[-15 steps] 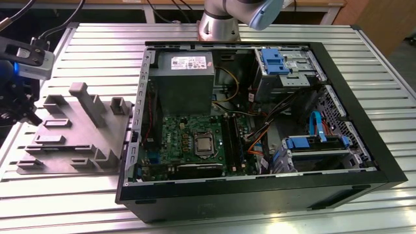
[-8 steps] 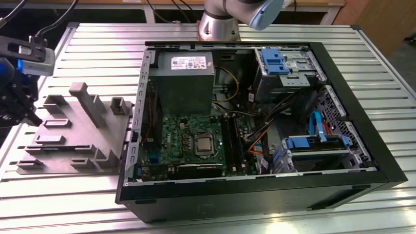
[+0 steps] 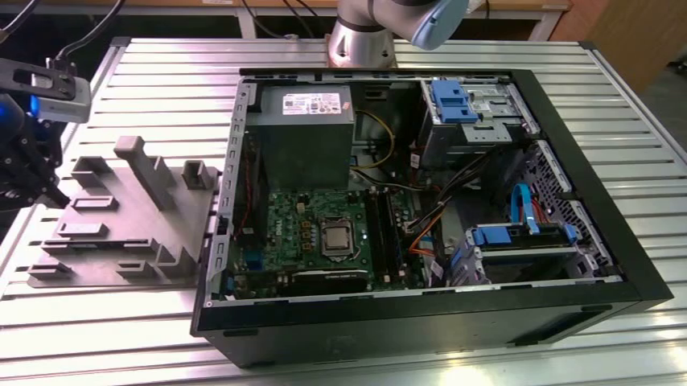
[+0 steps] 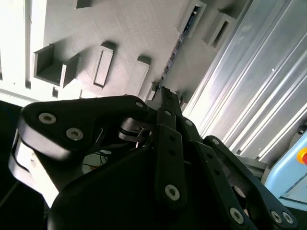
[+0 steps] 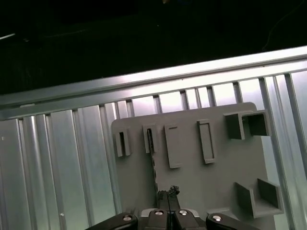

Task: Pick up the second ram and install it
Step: 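Pick up the second ram and move it above second insertion slot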

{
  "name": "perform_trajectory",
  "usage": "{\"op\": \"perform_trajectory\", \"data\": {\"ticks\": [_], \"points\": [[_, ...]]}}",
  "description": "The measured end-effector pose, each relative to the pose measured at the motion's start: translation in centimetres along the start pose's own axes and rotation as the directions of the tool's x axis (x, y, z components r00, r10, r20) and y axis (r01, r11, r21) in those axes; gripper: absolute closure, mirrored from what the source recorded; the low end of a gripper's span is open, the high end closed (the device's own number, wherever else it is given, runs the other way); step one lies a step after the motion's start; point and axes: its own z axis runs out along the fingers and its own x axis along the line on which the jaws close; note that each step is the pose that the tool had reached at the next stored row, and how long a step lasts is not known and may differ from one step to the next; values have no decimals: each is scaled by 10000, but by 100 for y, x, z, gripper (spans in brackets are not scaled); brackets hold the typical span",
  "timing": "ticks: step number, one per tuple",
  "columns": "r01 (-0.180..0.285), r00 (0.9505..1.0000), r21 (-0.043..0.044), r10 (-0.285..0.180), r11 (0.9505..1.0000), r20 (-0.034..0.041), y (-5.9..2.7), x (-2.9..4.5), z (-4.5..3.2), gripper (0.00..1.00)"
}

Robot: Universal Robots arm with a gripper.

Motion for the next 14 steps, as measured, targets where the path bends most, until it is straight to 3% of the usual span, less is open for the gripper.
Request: {"op": "perform_trajectory", "data": {"ticks": [4, 8, 10, 14], "points": [[724, 9974, -18, -724, 9974, -32, -1, 1, 29, 90], [1368, 9906, -37, -1368, 9906, -59, -4, 3, 92, 90], [1541, 9880, -41, -1541, 9881, -66, -5, 4, 126, 90], [1528, 9882, -23, -1529, 9882, -65, -7, 7, 189, 90]]}}
